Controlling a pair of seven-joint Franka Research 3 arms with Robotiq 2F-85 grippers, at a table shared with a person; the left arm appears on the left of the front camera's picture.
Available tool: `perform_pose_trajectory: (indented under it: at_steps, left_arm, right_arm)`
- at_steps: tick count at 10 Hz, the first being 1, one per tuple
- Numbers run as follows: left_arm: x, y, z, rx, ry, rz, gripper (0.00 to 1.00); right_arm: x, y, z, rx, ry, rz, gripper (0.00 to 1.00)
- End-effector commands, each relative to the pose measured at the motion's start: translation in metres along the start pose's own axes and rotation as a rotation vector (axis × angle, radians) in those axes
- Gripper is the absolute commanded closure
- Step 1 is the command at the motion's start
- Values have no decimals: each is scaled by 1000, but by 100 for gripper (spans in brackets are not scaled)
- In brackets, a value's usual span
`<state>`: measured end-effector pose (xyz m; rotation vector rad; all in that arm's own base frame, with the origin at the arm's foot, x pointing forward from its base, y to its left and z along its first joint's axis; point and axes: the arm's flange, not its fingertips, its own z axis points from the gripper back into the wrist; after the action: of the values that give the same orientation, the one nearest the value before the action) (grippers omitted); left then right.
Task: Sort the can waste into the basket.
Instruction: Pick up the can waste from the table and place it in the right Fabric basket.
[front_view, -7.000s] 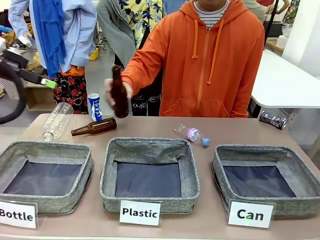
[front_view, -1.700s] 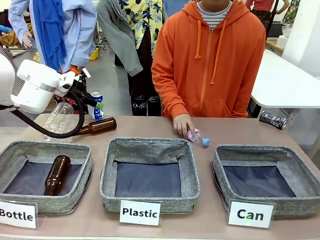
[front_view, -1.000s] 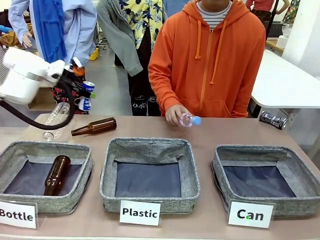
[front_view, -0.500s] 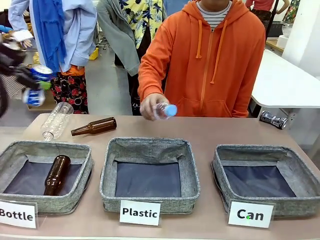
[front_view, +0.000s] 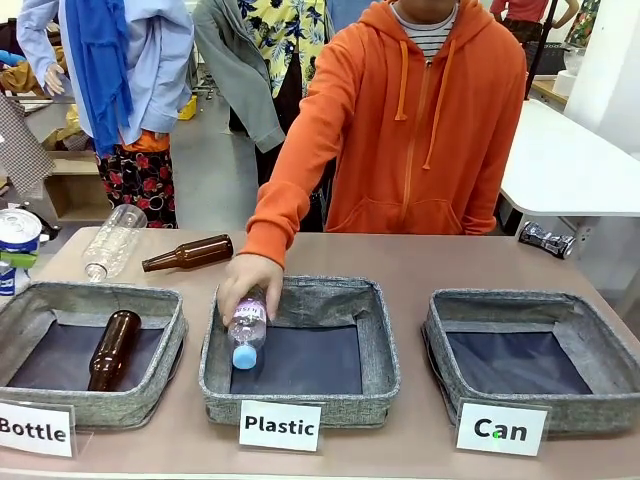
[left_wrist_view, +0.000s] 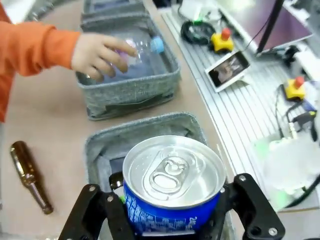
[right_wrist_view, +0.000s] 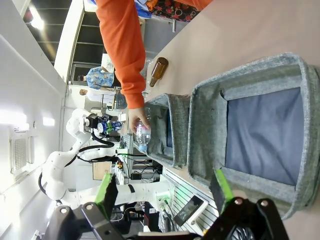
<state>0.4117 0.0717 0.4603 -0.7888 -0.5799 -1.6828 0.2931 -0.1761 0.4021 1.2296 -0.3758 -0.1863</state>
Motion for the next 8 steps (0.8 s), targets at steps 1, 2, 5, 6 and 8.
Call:
perform_pose_trajectory:
  at_steps: [1,2,5,6,8]
  left_arm:
    - [4,7,18,-17,-18,35,100]
    - [4,7,18,-17,-18,35,100]
    - [53,19,-53,-8,9,19,100]
    - [65,22,-57,38,13,45,100]
    - [60,25,-46,121,-18,116,100]
  right_arm:
    - [3,1,0,21,-11,27,0]
    - [3,1,0,21,-11,27,0]
    - [3,1,0,21,-11,27,0]
    - [3,1,0,21,-11,27,0]
    - [3,1,0,21,-11,27,0]
